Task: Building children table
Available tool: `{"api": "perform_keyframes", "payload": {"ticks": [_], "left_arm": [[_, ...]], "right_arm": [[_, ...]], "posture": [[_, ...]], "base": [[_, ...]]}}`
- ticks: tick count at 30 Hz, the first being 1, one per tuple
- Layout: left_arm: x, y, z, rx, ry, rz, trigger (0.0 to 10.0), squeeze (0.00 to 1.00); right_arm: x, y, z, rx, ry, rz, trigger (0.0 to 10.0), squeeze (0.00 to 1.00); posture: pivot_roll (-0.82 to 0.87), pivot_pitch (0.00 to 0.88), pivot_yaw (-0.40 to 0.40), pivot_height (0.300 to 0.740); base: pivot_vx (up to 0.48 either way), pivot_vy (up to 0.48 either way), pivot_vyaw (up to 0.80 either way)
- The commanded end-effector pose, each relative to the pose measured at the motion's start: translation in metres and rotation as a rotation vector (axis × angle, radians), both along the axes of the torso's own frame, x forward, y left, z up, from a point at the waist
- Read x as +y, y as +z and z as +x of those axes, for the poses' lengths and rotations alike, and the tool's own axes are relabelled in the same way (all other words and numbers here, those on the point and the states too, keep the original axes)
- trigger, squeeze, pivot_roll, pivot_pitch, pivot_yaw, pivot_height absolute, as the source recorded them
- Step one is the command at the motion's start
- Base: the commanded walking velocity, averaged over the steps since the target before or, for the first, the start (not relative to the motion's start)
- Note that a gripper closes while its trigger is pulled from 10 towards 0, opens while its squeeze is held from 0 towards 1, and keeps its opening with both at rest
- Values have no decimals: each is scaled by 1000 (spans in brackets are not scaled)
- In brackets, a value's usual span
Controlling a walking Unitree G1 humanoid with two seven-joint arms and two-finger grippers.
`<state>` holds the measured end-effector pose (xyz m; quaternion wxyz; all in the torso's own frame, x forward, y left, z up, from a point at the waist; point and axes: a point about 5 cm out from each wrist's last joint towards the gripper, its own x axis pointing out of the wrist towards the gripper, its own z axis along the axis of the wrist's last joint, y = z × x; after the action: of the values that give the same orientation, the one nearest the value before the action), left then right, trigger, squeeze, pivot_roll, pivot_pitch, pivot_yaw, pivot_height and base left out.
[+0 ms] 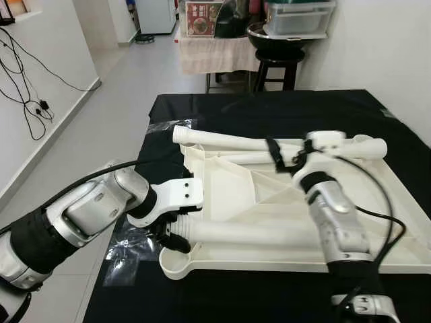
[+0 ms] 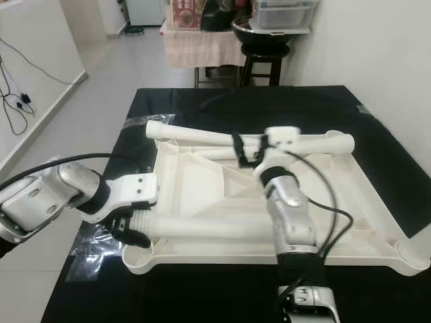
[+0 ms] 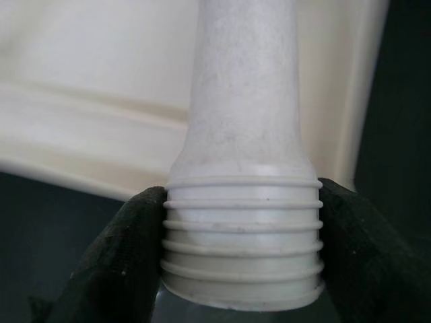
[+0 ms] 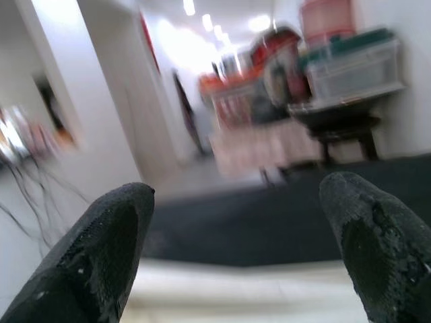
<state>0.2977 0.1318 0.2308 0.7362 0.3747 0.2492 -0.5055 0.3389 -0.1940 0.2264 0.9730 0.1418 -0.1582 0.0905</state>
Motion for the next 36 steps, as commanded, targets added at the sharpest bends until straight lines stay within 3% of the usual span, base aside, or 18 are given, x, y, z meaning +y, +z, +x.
{"api": "perform_keyframes", "payload": {"ticks": [1, 5, 6, 7, 9, 12, 15, 16, 18, 19, 20, 24, 27, 29, 32, 36], "left_arm": [[13, 13, 7, -48, 78, -26, 10000, 0], [14, 13, 8, -55, 89, -33, 10000, 0], [14, 12, 11, -72, 108, -55, 10000, 0], [13, 12, 12, -79, 114, -68, 10000, 0], [11, 12, 15, -102, 131, -101, 10000, 0], [2, 19, 22, -183, 133, -219, 10000, 0], [-1, 24, 25, -228, 132, -268, 10000, 0], [-3, 36, 34, -331, 181, -380, 10000, 0], [-3, 36, 34, -331, 181, -380, 10000, 0], [-3, 48, 42, -401, 252, -527, 10000, 0], [-3, 48, 42, -401, 252, -527, 10000, 0], [-17, 55, 32, -380, 186, -729, 10000, 0], [-21, 57, 31, -405, 175, -780, 10000, 0], [-25, 59, 31, -429, 173, -875, 10000, 0], [-33, 54, 22, -391, 84, -928, 10000, 0], [-40, 50, 15, -412, -1, -941, 10000, 0]], "right_arm": [[5, 32, -8, -133, 135, 147, 10000, 0], [5, 44, -13, -188, 192, 203, 10000, 0], [1, 67, -26, -303, 329, 307, 10000, 0], [1, 74, -32, -340, 386, 331, 10000, 0], [4, 75, -43, -355, 498, 266, 10000, 0], [9, 48, -60, -273, 659, 76, 10000, 0], [9, 39, -66, -245, 712, 42, 10000, 0], [5, 30, -73, -204, 755, 66, 10000, 0], [5, 30, -73, -204, 755, 66, 10000, 0], [1, 23, -76, -169, 764, 88, 10000, 0], [1, 23, -76, -169, 764, 88, 10000, 0], [5, 15, -80, -117, 828, 86, 10000, 0], [9, 14, -83, -113, 869, 76, 10000, 0], [18, 12, -77, -111, 874, 47, 10000, 0], [28, 14, -69, -120, 863, 29, 10000, 0], [39, 25, -65, -163, 900, 65, 10000, 0]], "posture": [[20, 0, 12, 740], [19, 0, 12, 740], [13, 0, 10, 740], [13, 0, 10, 740], [10, 0, 8, 740], [9, 0, 5, 740], [9, 0, 5, 740], [9, 0, 2, 740], [9, 0, 2, 740], [8, 7, 2, 740], [8, 7, 2, 740], [9, 16, -6, 740], [11, 18, -8, 740], [6, 20, -4, 740], [6, 18, -5, 740], [11, 19, -10, 740]], "base": [[0, 0, 0], [0, 0, 0], [0, 0, 0], [0, 0, 0], [0, 0, 0], [0, 0, 0], [0, 0, 0], [0, 0, 0], [0, 0, 0], [0, 0, 0], [0, 0, 0], [0, 0, 0], [0, 0, 0], [0, 0, 0], [0, 0, 0], [0, 0, 0]]}}
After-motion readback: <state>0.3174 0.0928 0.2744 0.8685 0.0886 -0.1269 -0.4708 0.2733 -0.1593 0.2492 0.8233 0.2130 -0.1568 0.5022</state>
